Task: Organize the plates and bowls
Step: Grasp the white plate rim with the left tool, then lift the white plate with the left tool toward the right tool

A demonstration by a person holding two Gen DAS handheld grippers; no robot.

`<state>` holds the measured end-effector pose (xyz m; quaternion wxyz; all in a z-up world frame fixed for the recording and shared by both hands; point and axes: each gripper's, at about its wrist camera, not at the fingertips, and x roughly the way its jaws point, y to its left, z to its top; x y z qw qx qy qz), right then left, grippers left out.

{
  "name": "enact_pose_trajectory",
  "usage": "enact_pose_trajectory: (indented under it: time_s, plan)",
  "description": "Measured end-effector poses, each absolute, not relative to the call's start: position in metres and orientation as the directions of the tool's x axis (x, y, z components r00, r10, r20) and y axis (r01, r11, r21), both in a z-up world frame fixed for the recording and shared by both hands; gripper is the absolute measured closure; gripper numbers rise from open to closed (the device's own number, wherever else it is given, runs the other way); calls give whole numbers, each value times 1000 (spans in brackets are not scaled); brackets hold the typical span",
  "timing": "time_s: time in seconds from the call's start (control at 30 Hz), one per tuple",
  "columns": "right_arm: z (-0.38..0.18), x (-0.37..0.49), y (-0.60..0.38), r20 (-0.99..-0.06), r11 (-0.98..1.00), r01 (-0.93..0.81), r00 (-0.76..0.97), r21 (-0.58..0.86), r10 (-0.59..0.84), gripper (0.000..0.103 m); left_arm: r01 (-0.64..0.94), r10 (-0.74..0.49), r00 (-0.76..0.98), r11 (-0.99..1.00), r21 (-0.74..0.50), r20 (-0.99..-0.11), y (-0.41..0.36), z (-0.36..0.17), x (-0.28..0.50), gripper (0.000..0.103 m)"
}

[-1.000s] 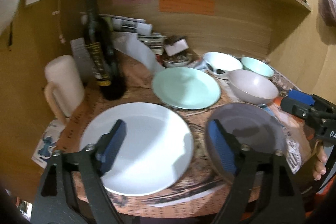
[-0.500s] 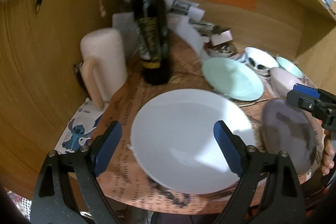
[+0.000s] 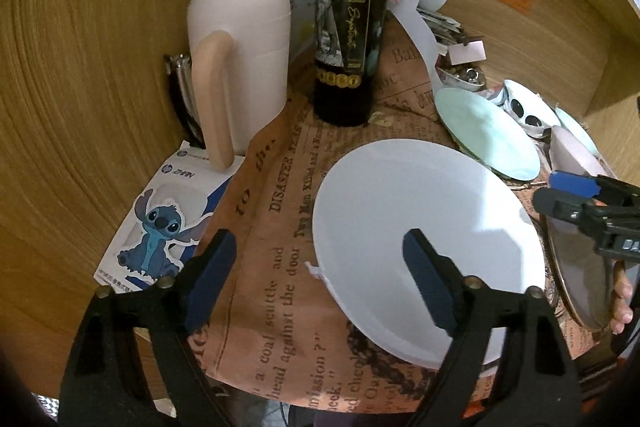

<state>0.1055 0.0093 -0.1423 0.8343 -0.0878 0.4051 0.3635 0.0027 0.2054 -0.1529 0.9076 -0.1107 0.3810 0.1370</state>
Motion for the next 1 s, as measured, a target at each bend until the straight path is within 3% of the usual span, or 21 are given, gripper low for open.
enact_pose_trajectory:
  time_s: [0.1, 0.27, 0.43, 0.7, 1.0]
  plan:
    - [-149, 108, 17, -765, 719, -681, 387, 140, 515, 43, -320, 141, 668, 941, -112, -731, 208, -155, 4, 34]
    - [-159, 116, 21, -786, 733, -663, 370, 150, 495, 63, -310, 124, 669, 943, -123, -733, 207, -159, 3, 42]
    - [-166, 120, 27, -806, 733, -664, 346, 151, 480, 71, -289, 91, 652, 947, -136, -753, 207, -165, 4, 57]
    - [-174, 123, 33, -821, 734, -662, 328, 154, 468, 71, -261, 49, 646, 952, -159, -762, 205, -173, 8, 72]
    - [-179, 120, 39, -822, 730, -672, 340, 128, 457, 72, -262, 66, 630, 956, -132, -774, 198, -171, 10, 72]
